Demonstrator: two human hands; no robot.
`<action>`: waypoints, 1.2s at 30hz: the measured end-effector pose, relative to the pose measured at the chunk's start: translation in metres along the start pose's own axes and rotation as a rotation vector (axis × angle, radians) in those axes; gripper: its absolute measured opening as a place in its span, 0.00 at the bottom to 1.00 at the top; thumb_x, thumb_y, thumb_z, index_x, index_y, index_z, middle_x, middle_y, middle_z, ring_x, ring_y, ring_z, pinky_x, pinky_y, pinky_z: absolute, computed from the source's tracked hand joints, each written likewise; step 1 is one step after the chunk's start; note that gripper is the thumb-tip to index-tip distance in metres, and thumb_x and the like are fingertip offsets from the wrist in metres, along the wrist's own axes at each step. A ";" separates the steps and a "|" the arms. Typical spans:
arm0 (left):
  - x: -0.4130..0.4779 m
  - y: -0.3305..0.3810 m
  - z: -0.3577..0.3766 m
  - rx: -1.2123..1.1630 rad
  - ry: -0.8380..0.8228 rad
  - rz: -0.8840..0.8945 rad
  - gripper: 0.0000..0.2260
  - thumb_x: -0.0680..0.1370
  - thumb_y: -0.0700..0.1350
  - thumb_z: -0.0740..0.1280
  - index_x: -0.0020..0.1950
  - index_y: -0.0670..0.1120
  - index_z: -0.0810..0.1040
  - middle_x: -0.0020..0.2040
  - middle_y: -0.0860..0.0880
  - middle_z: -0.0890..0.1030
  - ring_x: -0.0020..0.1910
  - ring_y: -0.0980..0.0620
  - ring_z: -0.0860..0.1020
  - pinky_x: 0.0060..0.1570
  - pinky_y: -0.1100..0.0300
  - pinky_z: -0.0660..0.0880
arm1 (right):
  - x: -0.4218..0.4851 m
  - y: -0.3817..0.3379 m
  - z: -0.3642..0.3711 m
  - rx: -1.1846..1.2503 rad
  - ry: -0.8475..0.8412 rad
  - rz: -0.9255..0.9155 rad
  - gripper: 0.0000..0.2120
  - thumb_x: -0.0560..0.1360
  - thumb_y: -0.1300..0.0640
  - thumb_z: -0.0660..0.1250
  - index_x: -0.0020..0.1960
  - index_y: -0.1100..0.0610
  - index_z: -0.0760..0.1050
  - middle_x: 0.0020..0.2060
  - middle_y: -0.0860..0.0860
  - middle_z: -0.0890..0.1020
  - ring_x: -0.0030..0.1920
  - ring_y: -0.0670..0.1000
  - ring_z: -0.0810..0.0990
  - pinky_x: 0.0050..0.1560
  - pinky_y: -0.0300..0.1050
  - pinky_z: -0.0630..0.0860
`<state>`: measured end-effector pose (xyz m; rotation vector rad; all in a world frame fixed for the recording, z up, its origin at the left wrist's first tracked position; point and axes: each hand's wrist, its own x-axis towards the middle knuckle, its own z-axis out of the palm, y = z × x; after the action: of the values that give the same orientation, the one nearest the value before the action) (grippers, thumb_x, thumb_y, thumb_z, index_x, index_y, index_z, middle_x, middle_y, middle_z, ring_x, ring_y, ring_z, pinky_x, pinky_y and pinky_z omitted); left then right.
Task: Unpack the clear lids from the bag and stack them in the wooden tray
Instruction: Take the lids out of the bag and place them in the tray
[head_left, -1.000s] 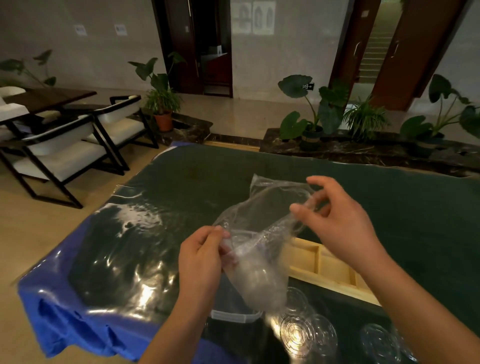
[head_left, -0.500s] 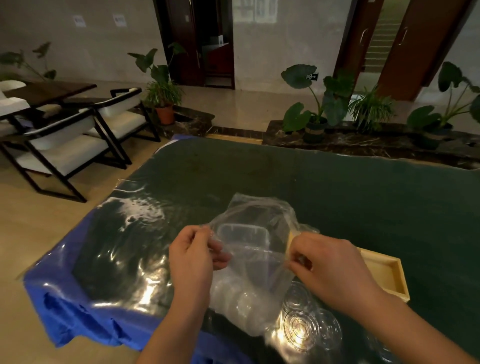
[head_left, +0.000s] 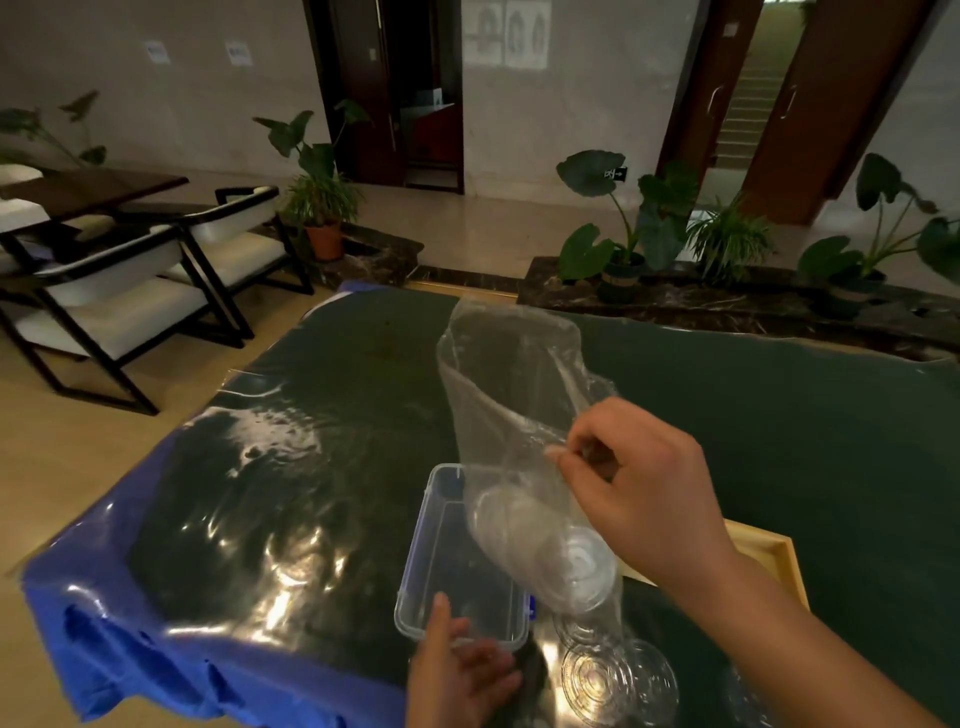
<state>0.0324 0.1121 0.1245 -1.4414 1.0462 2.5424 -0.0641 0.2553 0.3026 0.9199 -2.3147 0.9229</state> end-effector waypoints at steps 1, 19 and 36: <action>0.003 -0.007 0.009 -0.063 -0.058 -0.085 0.34 0.78 0.65 0.64 0.70 0.39 0.69 0.47 0.33 0.79 0.45 0.34 0.81 0.41 0.41 0.80 | 0.000 -0.003 -0.005 -0.004 0.023 -0.022 0.10 0.72 0.58 0.76 0.37 0.56 0.75 0.33 0.47 0.76 0.32 0.46 0.73 0.31 0.43 0.74; 0.026 0.039 0.079 -0.195 -0.661 0.070 0.43 0.64 0.71 0.75 0.70 0.44 0.79 0.70 0.36 0.78 0.68 0.33 0.76 0.68 0.34 0.72 | -0.072 -0.009 -0.107 -0.067 -0.117 0.009 0.09 0.73 0.45 0.70 0.36 0.46 0.77 0.36 0.41 0.78 0.34 0.45 0.79 0.28 0.42 0.77; 0.029 0.045 0.064 0.038 -0.454 0.176 0.48 0.56 0.68 0.81 0.71 0.48 0.77 0.67 0.36 0.80 0.65 0.33 0.79 0.68 0.31 0.71 | -0.030 0.001 -0.105 -0.586 -0.635 0.075 0.16 0.79 0.45 0.63 0.67 0.40 0.72 0.58 0.38 0.81 0.56 0.43 0.81 0.51 0.42 0.79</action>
<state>-0.0469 0.1055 0.1479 -0.7296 1.1669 2.7546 -0.0261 0.3445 0.3520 0.9483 -2.9077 -0.0883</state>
